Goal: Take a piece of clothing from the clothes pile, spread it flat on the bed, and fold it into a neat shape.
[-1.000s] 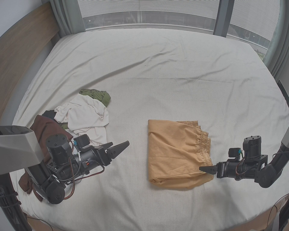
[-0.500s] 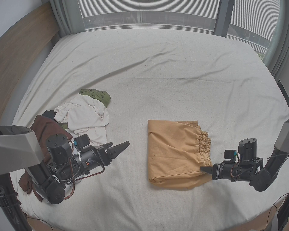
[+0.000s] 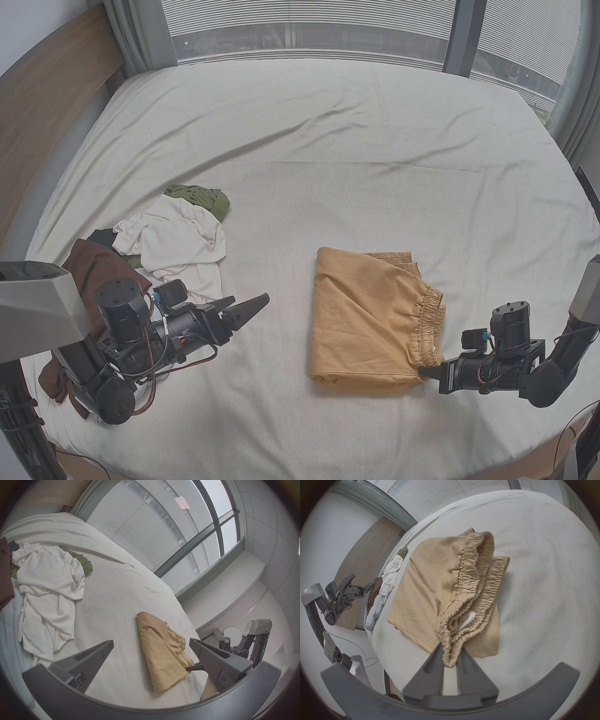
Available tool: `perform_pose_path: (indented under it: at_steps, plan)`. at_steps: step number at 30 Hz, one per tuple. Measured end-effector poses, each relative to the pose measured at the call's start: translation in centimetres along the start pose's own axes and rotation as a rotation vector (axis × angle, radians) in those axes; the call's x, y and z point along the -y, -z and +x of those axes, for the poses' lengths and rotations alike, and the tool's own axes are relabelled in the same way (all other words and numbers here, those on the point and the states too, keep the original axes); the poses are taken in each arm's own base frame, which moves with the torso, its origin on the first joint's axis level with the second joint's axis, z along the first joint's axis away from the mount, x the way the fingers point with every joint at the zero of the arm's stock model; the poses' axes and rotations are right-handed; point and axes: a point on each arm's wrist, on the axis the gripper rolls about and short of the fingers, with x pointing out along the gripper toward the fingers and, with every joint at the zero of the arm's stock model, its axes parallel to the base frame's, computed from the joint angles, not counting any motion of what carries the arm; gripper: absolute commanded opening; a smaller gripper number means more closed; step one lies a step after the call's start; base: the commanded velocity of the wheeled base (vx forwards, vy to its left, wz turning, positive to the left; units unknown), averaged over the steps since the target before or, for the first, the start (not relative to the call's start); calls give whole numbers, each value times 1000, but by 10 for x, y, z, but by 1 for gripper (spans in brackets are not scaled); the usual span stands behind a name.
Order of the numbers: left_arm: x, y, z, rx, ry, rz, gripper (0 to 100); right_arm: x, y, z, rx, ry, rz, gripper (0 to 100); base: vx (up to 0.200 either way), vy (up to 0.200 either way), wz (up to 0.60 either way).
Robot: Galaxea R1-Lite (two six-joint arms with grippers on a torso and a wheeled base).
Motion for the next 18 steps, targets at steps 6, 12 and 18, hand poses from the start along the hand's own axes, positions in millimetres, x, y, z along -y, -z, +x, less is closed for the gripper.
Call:
perform_pose_path:
  at_steps: [6,12,18]
  plan:
    - [0,0,0,-1,0,0,100,4,0,2,-3,8,-13,100,0,0,0]
    - [0,0,0,-1,0,0,100,7,-5,-1,23,19,-8,100,0,0,0]
    - [0,0,0,-1,0,0,100,16,-15,-8,70,45,9,100,0,0,0]
